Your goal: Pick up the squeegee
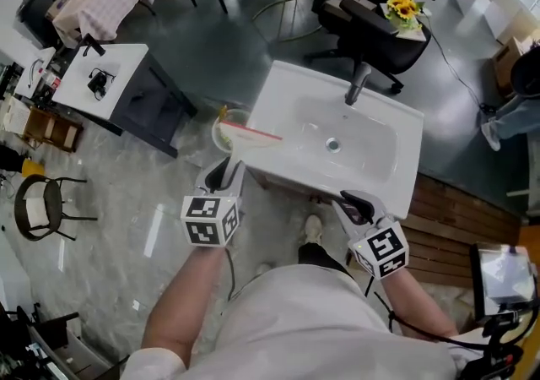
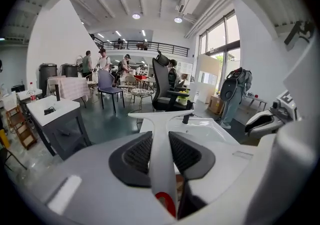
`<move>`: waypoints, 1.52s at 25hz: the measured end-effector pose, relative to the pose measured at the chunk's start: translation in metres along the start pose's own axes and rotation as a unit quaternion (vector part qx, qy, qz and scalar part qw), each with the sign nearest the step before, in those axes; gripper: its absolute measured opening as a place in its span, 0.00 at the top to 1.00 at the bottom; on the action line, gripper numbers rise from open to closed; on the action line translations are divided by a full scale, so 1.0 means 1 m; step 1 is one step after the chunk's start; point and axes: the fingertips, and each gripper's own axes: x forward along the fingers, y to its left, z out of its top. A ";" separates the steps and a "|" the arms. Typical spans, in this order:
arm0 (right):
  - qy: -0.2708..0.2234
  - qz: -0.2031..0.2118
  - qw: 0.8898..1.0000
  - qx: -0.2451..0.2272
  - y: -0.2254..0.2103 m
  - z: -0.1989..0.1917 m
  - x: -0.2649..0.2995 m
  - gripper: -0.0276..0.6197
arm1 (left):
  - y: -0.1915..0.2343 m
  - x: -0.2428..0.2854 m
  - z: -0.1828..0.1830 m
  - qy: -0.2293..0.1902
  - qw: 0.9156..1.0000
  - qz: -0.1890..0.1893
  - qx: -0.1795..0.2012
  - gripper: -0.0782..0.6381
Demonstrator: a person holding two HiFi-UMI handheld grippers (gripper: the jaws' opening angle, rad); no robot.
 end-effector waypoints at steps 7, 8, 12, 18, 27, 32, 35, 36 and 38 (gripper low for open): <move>-0.010 -0.011 1.000 -0.012 0.058 0.005 0.000 0.85 | 0.003 -0.079 -0.014 -0.017 1.000 -0.022 0.001 0.74; -0.010 -0.014 1.000 -0.012 0.066 0.005 -0.002 0.85 | 0.004 -0.090 -0.016 -0.019 1.000 -0.024 0.003 0.74; -0.016 -0.023 1.000 -0.014 0.097 0.006 -0.009 0.86 | 0.003 -0.130 -0.028 -0.022 0.999 -0.036 0.009 0.74; -0.015 -0.029 0.999 -0.013 0.140 0.004 -0.020 0.87 | 0.003 -0.174 -0.052 -0.022 0.998 -0.047 0.019 0.74; -0.022 -0.040 0.999 -0.022 0.186 0.005 -0.032 0.89 | 0.007 -0.214 -0.079 -0.018 0.998 -0.062 0.022 0.74; -0.023 -0.038 0.999 -0.024 0.207 0.010 -0.036 0.89 | 0.009 -0.233 -0.085 -0.022 0.997 -0.072 0.021 0.74; -0.026 -0.039 0.999 -0.027 0.217 0.013 -0.039 0.89 | 0.010 -0.241 -0.088 -0.021 0.997 -0.075 0.021 0.74; -0.027 -0.038 0.999 -0.028 0.220 0.013 -0.039 0.89 | 0.010 -0.242 -0.089 -0.021 0.997 -0.076 0.022 0.74; -0.025 -0.035 0.999 -0.030 0.227 0.014 -0.038 0.90 | 0.012 -0.246 -0.092 -0.020 0.997 -0.077 0.021 0.74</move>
